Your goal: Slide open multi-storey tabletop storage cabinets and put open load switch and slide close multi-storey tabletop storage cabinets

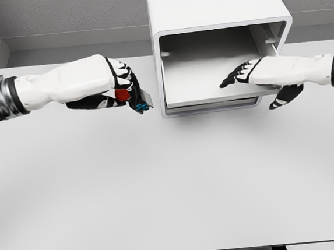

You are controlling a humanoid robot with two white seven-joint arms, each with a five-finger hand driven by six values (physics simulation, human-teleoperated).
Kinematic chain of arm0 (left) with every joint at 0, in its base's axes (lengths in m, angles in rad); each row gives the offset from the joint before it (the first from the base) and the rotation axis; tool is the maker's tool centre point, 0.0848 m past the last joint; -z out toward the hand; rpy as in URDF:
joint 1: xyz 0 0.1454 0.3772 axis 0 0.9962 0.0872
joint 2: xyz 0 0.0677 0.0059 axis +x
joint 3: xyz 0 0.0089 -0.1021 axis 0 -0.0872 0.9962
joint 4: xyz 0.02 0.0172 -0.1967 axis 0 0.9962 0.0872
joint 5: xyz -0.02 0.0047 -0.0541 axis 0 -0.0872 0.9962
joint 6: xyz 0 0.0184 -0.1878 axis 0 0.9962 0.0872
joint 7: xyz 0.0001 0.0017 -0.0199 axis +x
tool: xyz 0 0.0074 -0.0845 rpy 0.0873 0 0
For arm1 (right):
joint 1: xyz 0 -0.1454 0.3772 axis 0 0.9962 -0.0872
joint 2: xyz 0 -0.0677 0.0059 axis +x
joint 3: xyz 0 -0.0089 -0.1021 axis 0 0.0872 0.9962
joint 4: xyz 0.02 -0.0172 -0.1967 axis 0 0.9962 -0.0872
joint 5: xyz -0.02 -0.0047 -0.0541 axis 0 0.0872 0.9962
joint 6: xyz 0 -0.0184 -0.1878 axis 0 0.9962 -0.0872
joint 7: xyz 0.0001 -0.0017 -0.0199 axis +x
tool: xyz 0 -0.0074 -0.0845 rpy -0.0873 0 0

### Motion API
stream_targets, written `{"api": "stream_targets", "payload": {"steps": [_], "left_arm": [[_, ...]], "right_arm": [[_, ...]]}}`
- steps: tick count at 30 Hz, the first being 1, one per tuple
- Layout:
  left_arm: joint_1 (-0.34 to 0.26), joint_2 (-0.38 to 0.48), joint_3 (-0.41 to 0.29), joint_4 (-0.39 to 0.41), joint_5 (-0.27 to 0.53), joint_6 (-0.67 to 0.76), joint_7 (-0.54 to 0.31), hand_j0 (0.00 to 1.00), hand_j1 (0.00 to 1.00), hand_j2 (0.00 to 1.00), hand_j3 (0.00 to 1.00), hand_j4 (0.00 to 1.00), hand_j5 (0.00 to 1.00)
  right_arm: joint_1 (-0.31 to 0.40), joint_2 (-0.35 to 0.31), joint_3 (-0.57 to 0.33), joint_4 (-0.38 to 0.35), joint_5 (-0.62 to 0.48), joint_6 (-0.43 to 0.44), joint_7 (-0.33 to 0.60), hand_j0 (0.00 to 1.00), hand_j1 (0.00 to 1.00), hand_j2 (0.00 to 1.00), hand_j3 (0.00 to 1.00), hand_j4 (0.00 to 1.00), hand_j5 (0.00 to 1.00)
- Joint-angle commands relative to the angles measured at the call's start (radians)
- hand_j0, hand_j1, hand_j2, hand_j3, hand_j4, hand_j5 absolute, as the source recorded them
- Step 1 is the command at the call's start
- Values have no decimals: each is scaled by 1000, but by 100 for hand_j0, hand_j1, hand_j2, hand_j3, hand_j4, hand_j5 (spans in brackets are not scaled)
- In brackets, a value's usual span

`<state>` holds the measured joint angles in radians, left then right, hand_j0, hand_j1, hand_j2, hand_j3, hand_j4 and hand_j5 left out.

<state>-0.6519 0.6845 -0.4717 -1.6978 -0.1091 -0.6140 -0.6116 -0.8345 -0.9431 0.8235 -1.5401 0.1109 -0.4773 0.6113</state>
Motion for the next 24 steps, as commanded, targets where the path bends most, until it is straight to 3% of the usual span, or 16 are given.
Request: {"api": "stream_targets", "payload": {"steps": [1,8,15,24], "left_arm": [[0,-7,1,0,6,3,1,39,39,39,39,39,39],[-17,-57,-1,-2,-20,3,1,39,39,39,39,39,39],[-26,-105,-1,-6,-50,3,1,39,39,39,39,39,39],[-43,-174,1,-3,-84,3,1,40,40,40,40,40,40]], "right_arm": [[0,7,11,-5,12,8,0,100,100,100,100,100,100],[0,-5,9,-89,12,-50,0,100,100,100,100,100,100],[2,-36,5,-103,12,-107,0,100,100,100,100,100,100],[12,-48,-4,-103,3,-109,0,100,100,100,100,100,100]]}}
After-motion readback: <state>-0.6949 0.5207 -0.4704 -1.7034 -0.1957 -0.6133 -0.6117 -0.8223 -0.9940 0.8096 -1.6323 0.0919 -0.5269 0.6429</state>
